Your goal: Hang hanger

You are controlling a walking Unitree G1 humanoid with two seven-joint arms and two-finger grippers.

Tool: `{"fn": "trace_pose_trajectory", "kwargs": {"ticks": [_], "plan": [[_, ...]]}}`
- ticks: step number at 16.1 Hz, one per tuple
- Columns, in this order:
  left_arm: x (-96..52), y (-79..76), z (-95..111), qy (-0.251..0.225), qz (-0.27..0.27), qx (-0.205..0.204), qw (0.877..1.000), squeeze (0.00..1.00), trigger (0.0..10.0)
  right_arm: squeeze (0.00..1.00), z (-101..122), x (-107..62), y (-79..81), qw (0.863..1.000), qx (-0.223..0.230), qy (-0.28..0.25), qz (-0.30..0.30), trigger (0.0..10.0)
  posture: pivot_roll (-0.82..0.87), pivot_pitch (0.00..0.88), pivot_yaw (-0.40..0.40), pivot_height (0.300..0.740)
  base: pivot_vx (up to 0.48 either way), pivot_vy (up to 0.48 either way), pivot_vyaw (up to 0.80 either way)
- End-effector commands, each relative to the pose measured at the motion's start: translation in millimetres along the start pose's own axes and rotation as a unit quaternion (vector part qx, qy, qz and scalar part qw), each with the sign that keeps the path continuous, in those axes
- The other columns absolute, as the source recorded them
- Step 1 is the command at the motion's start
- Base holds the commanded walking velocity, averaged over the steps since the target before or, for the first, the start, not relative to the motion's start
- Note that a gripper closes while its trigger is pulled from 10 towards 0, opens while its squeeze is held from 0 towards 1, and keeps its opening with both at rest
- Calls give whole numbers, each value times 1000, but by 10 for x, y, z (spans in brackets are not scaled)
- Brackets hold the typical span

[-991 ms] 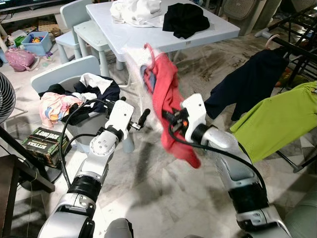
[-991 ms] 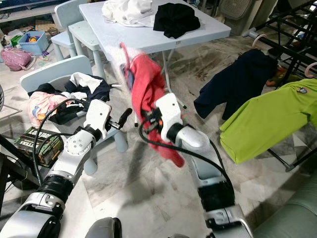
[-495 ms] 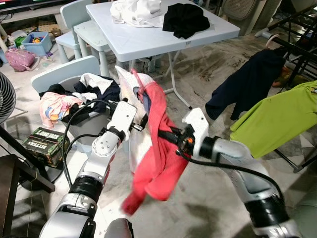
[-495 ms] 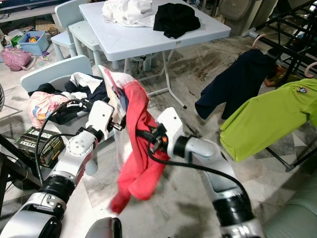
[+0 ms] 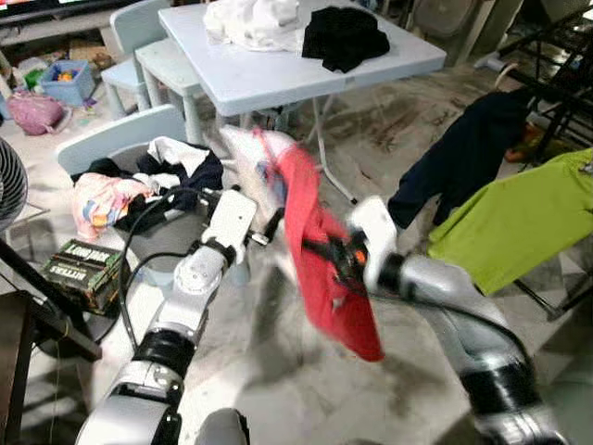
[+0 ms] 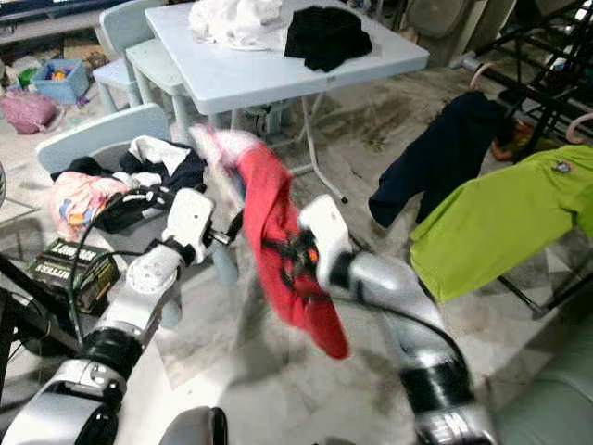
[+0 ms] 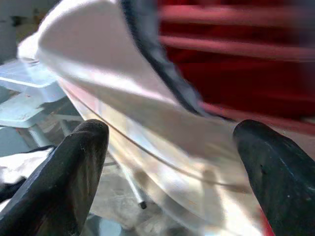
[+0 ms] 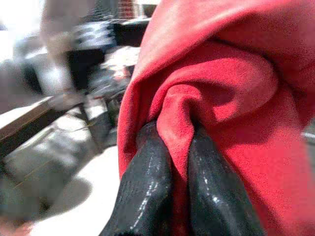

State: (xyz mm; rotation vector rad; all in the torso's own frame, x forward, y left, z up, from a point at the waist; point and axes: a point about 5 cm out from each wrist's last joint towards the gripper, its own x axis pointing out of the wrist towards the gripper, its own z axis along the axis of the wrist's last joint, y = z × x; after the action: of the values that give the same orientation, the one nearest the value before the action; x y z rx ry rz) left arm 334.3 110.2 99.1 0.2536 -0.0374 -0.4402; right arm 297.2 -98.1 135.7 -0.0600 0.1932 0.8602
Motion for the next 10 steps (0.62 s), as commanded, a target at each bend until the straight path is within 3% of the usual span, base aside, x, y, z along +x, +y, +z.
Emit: {"fn": "trace_pose_trajectory", "kwargs": {"ticks": [1,3,5,6,10], "plan": [[28,14,71,-15,-7,-4,1000,1000,10000,0,97,89,-36,1000,-14,-19,-18,10000,-61,20,5,740,0,0,0],[7,56,64,-13,5,1,1000,1000,10000,0,124,242,-8,1000,-12,-20,-17,10000,-46,22,-4,740,0,0,0],[-16,95,68,-15,11,2,1000,698,10000,0,118,284,51,1000,-21,-14,2,10000,-35,27,-13,740,0,0,0],[-29,115,57,-14,19,6,1000,0,10000,0,121,285,73,1000,-15,-17,13,10000,-33,28,-15,740,0,0,0],[-46,209,51,-13,42,9,999,0,10000,0,-11,181,121,997,26,7,75,10000,-37,27,-21,740,0,0,0]]}}
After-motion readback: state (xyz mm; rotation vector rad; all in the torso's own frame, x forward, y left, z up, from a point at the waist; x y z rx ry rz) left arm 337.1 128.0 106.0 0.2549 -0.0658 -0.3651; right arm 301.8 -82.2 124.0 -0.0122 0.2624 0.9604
